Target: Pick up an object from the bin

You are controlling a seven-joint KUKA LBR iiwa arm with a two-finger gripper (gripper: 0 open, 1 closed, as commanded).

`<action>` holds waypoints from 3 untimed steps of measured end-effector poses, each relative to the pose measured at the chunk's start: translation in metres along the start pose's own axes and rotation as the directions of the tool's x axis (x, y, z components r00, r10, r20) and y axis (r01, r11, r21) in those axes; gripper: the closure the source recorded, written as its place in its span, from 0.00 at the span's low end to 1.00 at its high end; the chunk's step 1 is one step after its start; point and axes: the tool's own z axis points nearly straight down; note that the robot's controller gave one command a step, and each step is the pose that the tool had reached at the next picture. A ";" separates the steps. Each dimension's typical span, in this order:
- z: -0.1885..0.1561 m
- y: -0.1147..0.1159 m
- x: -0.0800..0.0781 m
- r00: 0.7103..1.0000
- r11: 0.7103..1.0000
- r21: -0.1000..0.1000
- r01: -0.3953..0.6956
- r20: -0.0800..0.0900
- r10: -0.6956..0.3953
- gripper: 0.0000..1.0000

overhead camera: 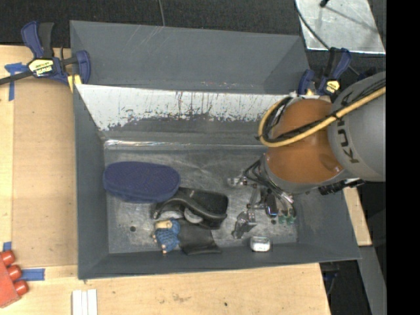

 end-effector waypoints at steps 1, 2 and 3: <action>0.048 0.051 -0.018 0.993 0.993 0.009 0.116 0.006 -0.116 0.00; 0.047 0.050 -0.019 0.994 0.994 0.008 0.114 0.007 -0.114 1.00; -0.081 -0.029 -0.036 0.967 0.967 0.007 0.256 0.003 -0.256 1.00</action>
Offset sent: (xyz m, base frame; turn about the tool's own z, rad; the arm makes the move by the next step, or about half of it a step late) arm 0.0171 0.0545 -0.0522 -0.1163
